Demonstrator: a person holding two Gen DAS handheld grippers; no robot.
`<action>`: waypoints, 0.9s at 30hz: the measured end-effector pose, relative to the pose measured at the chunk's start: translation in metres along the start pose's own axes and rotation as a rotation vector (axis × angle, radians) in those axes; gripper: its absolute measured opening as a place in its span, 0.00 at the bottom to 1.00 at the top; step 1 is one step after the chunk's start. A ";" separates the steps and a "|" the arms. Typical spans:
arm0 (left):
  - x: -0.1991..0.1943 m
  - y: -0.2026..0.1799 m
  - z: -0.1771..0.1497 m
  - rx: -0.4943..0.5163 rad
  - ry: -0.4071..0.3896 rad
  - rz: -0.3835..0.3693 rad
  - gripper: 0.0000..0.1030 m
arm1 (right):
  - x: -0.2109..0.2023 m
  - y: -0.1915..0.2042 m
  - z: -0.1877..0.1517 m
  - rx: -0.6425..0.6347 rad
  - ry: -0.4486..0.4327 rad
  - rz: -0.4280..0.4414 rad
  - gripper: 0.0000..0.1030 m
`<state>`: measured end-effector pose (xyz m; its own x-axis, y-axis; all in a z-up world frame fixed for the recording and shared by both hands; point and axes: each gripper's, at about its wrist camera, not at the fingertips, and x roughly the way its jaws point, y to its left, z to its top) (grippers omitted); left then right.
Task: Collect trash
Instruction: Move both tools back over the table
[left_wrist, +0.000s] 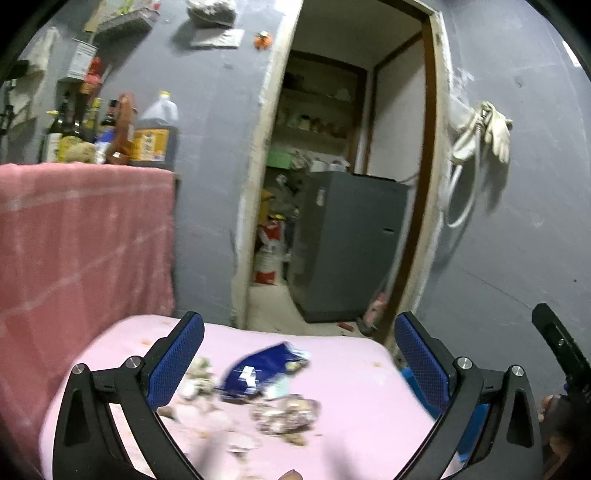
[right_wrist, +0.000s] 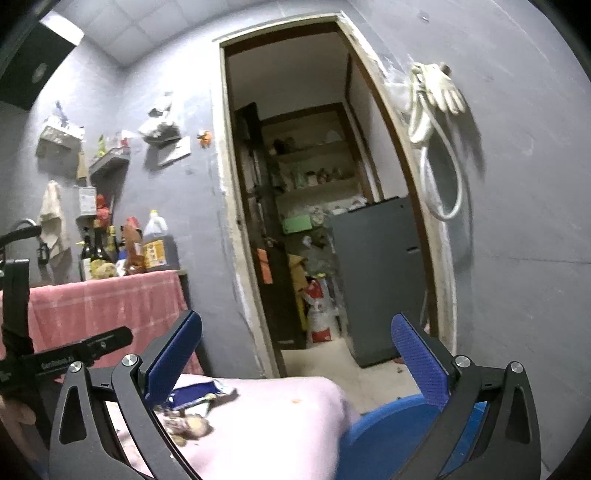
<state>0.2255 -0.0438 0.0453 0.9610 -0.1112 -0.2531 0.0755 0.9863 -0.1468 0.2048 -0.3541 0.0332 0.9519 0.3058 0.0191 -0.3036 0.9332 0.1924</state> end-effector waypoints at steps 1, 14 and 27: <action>-0.003 0.006 0.001 0.001 -0.005 0.011 0.98 | 0.000 0.004 -0.001 -0.005 -0.003 0.007 1.00; -0.016 0.070 -0.019 0.017 0.023 0.145 0.98 | 0.042 0.058 -0.025 -0.078 0.151 0.099 1.00; 0.022 0.090 -0.051 -0.004 0.243 0.068 0.98 | 0.092 0.071 -0.065 -0.183 0.469 0.093 0.95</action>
<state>0.2394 0.0358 -0.0221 0.8718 -0.0709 -0.4848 0.0110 0.9920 -0.1254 0.2685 -0.2474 -0.0150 0.8126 0.4014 -0.4225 -0.4281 0.9031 0.0347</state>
